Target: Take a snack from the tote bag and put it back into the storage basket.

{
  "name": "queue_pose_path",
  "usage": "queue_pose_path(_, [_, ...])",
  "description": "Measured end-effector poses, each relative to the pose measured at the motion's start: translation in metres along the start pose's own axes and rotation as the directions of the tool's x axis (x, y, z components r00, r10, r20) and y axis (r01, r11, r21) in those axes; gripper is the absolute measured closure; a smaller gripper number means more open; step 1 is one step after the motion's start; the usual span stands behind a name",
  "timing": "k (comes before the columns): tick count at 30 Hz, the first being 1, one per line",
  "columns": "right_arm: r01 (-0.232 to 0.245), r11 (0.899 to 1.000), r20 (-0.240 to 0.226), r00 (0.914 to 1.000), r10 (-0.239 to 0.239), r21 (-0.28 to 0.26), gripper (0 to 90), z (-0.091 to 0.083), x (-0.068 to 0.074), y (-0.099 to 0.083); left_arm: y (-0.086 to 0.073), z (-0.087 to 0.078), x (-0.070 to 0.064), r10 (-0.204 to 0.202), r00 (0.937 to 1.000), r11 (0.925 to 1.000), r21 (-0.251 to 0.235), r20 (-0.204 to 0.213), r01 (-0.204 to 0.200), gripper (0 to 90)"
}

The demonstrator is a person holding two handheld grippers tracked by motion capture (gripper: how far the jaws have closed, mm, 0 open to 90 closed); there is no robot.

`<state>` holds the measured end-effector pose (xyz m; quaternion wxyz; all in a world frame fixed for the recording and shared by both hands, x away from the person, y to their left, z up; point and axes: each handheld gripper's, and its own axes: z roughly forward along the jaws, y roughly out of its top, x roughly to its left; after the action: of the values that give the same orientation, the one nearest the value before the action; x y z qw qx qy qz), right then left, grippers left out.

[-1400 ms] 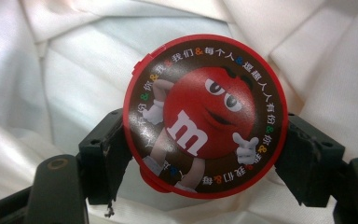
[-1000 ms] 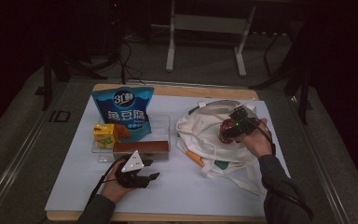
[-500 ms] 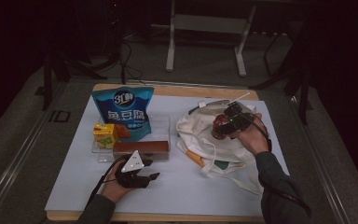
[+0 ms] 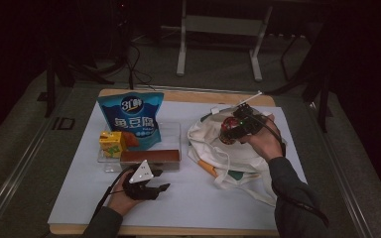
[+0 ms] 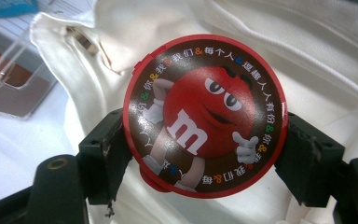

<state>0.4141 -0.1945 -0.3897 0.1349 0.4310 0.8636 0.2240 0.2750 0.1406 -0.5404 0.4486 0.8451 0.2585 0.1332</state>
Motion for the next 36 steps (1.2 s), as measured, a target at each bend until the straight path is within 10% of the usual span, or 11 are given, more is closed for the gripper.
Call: queue_pose_path(36, [0.086, 0.996, -0.056, 0.9946, -0.087, -0.023, 26.1, -0.010, 0.045, 0.035, 0.000, 0.000, 0.001, -0.013, 0.9999, 0.9999, -0.004, 0.010, 0.013, 43.6])
